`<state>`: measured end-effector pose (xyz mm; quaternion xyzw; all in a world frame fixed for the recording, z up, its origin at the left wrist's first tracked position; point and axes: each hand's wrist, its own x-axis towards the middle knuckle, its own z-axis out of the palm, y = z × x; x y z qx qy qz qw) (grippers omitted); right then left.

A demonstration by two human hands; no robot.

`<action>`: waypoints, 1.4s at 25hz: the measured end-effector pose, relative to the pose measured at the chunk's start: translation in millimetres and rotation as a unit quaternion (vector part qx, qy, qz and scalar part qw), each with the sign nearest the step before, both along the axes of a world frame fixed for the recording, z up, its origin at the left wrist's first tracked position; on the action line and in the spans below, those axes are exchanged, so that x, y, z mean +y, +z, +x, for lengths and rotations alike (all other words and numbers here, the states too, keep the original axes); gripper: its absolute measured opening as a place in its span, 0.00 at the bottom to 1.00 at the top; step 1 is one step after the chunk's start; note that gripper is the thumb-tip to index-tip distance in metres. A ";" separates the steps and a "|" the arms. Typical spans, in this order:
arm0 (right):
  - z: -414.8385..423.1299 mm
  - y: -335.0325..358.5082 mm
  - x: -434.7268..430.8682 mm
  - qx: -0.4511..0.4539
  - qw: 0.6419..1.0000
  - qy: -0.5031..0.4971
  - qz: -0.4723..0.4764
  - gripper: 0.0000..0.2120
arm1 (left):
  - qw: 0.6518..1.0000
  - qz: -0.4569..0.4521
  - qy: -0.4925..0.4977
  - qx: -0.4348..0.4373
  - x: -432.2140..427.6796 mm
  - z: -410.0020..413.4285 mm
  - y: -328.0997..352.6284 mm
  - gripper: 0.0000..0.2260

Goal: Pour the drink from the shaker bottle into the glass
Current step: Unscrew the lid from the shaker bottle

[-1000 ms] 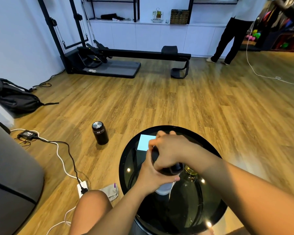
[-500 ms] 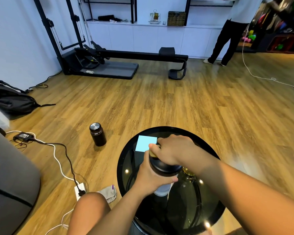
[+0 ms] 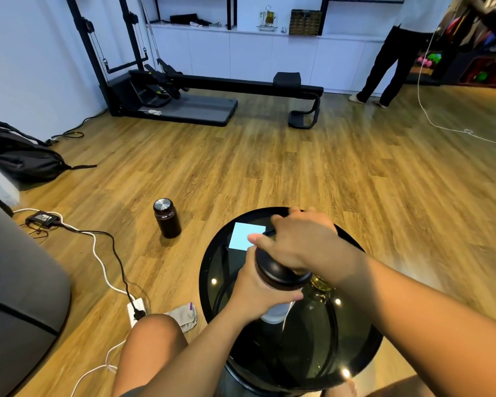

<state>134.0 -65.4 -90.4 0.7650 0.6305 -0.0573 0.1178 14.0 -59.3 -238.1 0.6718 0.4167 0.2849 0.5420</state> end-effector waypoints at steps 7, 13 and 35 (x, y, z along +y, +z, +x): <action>-5.8 5.1 -3.1 0.061 0.989 0.071 -0.113 0.41 | 1.000 0.009 -0.015 0.009 3.8 0.7 -5.7 0.42; -20.3 -8.8 -24.7 0.102 0.971 0.213 -0.031 0.37 | 0.998 0.064 -0.009 0.022 3.1 1.7 -10.9 0.41; -4.1 -7.8 -2.2 -0.004 1.000 0.009 -0.010 0.30 | 1.000 0.002 -0.007 0.006 2.6 2.1 -7.4 0.42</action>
